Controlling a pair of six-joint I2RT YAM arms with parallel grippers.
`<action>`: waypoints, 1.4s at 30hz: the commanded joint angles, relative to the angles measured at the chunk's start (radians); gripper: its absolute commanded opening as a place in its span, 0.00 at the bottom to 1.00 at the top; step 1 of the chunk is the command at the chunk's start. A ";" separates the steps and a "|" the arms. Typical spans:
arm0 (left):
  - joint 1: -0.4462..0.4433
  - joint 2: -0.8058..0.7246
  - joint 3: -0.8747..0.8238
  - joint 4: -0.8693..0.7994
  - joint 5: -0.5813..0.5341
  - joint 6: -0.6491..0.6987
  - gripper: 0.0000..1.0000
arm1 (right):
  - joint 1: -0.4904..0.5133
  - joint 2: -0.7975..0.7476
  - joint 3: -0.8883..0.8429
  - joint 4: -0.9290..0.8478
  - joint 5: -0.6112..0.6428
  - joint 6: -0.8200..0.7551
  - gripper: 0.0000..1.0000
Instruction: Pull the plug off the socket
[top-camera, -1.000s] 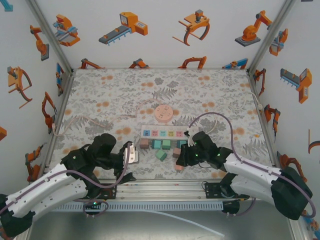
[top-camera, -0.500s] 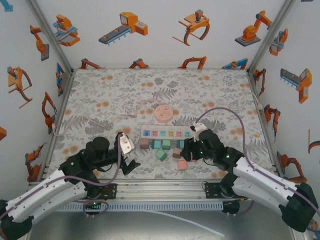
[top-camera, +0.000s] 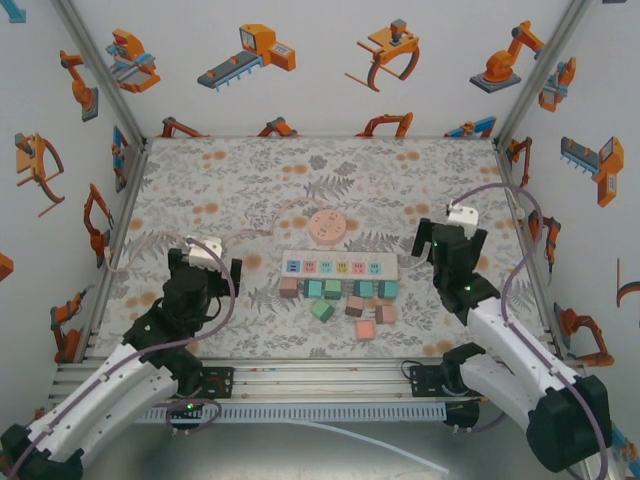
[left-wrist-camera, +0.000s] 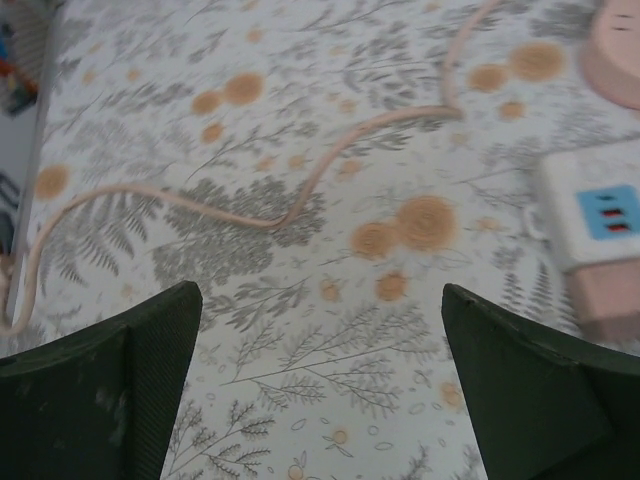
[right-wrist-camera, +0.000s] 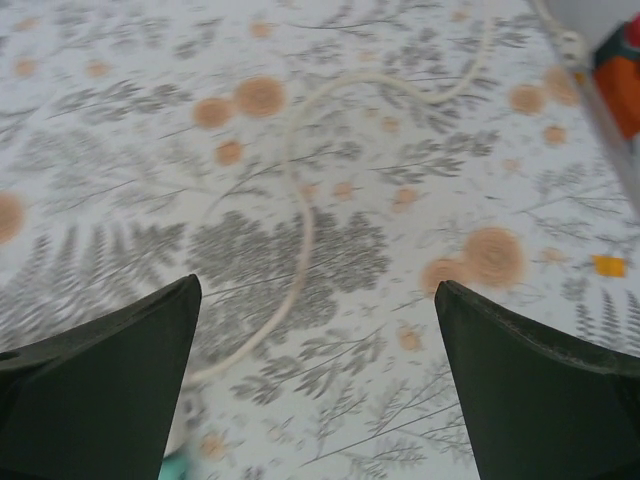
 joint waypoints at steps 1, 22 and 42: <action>0.118 0.048 -0.086 0.199 -0.073 -0.102 0.97 | -0.049 0.087 -0.038 0.201 0.122 -0.086 0.94; 0.461 0.462 -0.184 0.704 0.080 0.001 0.97 | -0.345 0.615 -0.129 0.852 -0.375 -0.200 0.99; 0.650 1.032 0.062 0.936 0.431 -0.049 0.97 | -0.345 0.635 -0.142 0.906 -0.301 -0.180 0.99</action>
